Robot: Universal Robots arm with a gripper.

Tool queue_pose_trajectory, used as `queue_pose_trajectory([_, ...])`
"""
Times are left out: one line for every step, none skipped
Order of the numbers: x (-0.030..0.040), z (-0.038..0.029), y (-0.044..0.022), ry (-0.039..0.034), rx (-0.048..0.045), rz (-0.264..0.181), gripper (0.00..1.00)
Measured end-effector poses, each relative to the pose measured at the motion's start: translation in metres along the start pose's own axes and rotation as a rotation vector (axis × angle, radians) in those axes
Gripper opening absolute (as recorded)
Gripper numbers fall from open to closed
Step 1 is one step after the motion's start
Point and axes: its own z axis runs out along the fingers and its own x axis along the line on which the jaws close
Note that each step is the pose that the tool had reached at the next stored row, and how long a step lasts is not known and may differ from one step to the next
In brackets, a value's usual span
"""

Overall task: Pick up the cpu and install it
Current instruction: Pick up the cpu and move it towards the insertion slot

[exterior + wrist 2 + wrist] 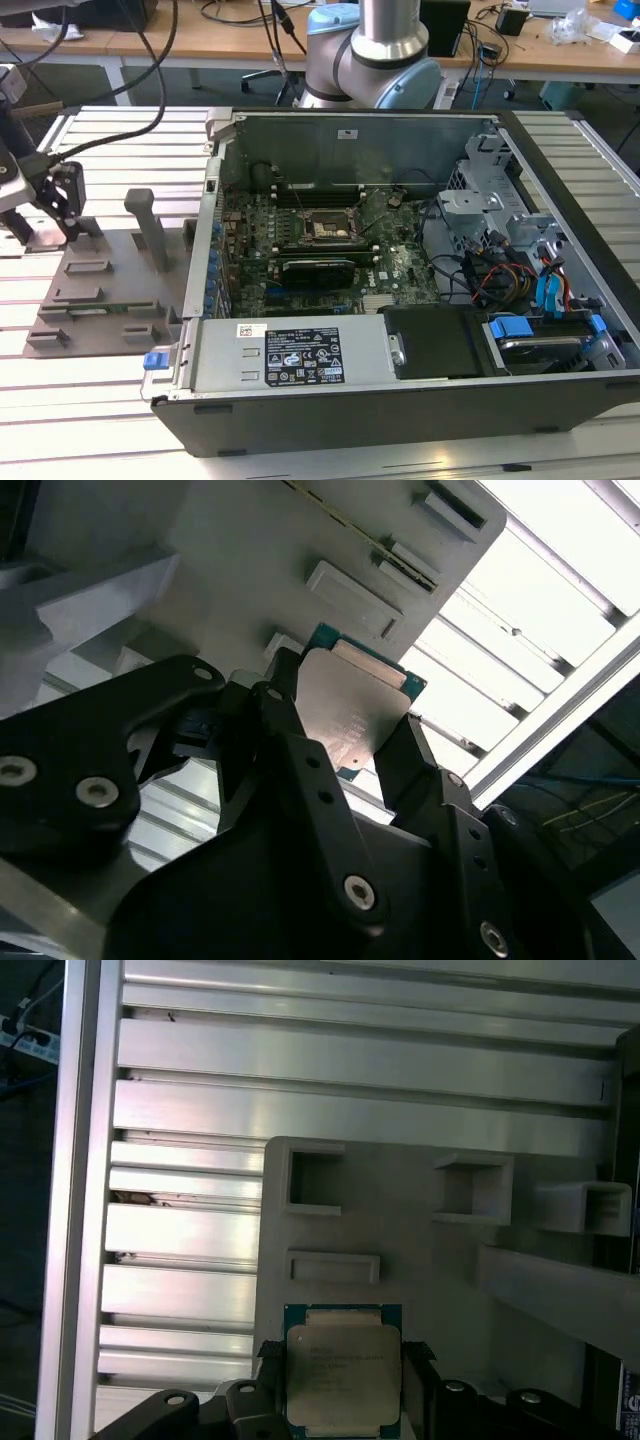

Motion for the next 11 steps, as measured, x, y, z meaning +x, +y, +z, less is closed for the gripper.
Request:
queue_pose_trajectory([-0.0001, -0.0031, 0.0000, 0.0000, 0.0000, 0.000, 0.55])
queue_pose_trajectory([-0.0001, -0.0054, 0.0000, 0.0000, 0.0001, 0.000, 0.55])
queue_pose_trajectory([-0.0002, -0.0093, -0.0001, 0.0001, 0.0000, 0.000, 0.55])
queue_pose_trajectory([-0.0003, -0.0119, -0.0001, 0.0001, 0.0000, 0.000, 0.55])
queue_pose_trajectory([-0.0004, -0.0146, -0.0001, 0.0000, 0.0001, 0.000, 0.55])
queue_pose_trajectory([-0.0005, -0.0188, -0.0002, 0.0001, 0.0000, 0.000, 0.55])
queue_pose_trajectory([-0.0006, -0.0231, -0.0002, 0.0001, 0.0000, 0.000, 0.55])
queue_pose_trajectory([-0.0007, -0.0267, -0.0002, 0.0000, 0.0000, 0.000, 0.55])
queue_pose_trajectory([-0.0007, -0.0294, -0.0003, 0.0001, 0.0000, 0.000, 0.55])
queue_pose_trajectory([-0.0008, -0.0323, -0.0003, 0.0001, 0.0001, 0.000, 0.55])
queue_pose_trajectory([-0.0009, -0.0350, -0.0003, 0.0001, 0.0001, 0.000, 0.55])
